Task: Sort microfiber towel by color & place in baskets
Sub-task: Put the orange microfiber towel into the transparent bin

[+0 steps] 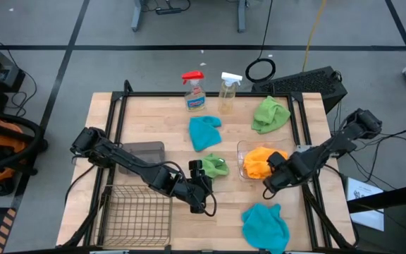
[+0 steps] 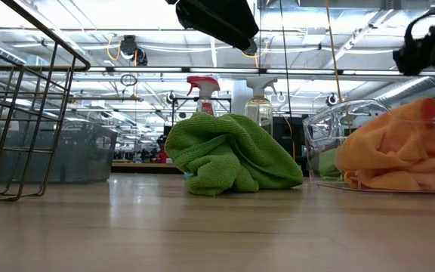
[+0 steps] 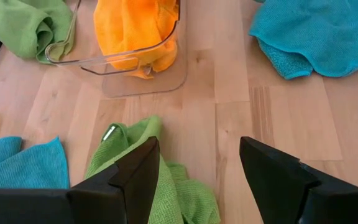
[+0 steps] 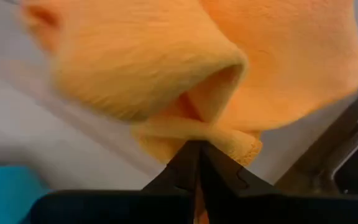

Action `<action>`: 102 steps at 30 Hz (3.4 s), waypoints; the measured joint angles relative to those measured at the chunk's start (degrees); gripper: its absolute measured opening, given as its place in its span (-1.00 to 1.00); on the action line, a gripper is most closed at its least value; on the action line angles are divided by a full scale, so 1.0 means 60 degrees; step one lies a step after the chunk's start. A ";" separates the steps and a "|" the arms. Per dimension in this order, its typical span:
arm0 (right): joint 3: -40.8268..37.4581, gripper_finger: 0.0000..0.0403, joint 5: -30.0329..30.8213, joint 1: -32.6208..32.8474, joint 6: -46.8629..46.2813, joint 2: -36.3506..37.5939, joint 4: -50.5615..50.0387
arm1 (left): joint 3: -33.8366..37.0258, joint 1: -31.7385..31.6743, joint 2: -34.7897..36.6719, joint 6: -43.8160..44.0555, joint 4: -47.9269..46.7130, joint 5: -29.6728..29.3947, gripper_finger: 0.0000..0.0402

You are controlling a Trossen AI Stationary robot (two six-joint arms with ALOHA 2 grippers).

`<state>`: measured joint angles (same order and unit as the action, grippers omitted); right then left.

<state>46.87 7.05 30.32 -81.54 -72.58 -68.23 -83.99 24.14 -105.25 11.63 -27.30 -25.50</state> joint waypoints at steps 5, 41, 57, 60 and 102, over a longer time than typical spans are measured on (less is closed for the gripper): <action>-0.0741 -0.99 -0.0504 -0.0668 0.0567 0.0000 0.0455 | 0.0000 0.0000 0.0000 -0.0003 0.0002 0.0000 0.14; 0.1472 -1.00 0.1897 -0.1311 0.1524 0.0428 0.0761 | 0.0000 0.0000 -0.0060 -0.0250 0.0059 0.0219 0.14; 0.1422 -1.00 0.0428 -0.1740 0.2249 -0.2529 0.0705 | 0.0000 0.0000 -0.0064 -0.0250 0.0056 0.0215 0.14; 0.1246 -1.00 0.0085 -0.1960 0.2518 -0.2696 0.1244 | 0.0000 0.0000 -0.0066 -0.0247 0.0056 0.0217 0.14; 0.0231 -1.00 -0.1010 -0.2626 0.4016 -0.1843 0.4268 | 0.0000 0.0036 -0.0066 -0.0211 0.0056 0.0288 0.14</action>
<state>48.25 0.99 14.57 -57.45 -83.64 -42.62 -83.99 24.36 -105.65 10.37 -26.96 -23.77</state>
